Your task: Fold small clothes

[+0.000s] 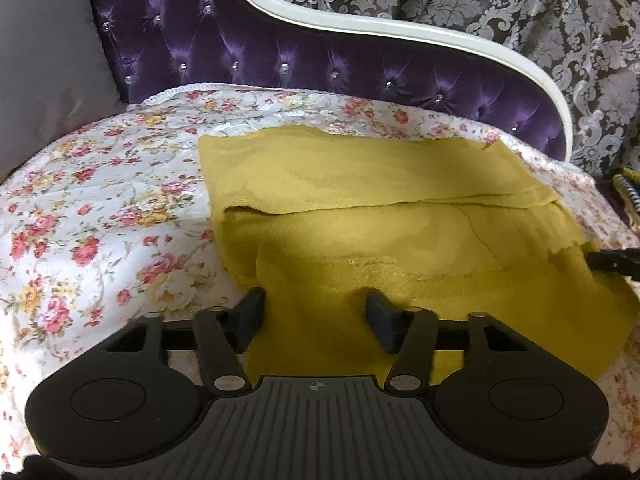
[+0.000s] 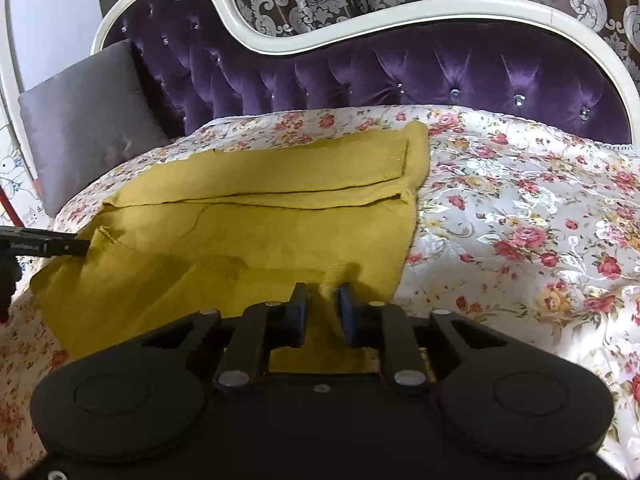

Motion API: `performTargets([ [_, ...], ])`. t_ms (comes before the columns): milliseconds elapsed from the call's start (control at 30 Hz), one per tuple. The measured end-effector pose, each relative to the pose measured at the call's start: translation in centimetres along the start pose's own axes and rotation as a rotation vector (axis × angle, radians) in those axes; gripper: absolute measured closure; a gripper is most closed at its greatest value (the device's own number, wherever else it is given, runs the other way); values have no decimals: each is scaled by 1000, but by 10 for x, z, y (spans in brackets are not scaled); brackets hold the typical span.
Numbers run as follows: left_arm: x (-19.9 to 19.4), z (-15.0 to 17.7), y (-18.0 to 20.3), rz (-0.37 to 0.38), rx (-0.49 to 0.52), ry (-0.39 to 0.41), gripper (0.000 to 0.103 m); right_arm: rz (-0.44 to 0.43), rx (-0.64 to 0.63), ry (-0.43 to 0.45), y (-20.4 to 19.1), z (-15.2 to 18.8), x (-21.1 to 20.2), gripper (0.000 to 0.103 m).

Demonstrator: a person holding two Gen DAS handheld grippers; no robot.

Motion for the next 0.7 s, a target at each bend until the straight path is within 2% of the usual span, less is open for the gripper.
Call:
performTargets([
  [33,0,0,0,1,-2,4,66,-4,2,0,-1,0,-1,90],
  [67,0,0,0,2,-6,10,72,-9,3,-1,-2,0,-2,90],
  [100,0,0,-1,-1,-16,17,85,-12,4,0,-2,0,-3,91],
  [233,-5,0,-5,-31,-40,35,86,-12,0,2,-6,1,-6,91],
  [367,-16,-2,1,-142,92,80,86,-3,-8,14,-8,-1,-8,91],
  [467,-25,0,2,-115,79,97,87,-4,-1,15,-7,-1,-9,91],
  [567,-25,9,0,-104,71,62,87,-23,4,12,-8,0,-8,90],
  [700,-18,11,-2,-81,55,39,86,-35,8,0,-10,3,-5,83],
])
Point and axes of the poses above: each gripper's, at about its wrist camera, not at the fingertips, and x roughly the way its jaws point, y to its right, z to its underside, the point moved 6 cm from there along x, roughly the way its jaws point, and after that the axes turned 11 degrees about y, right-handed, at the moved point
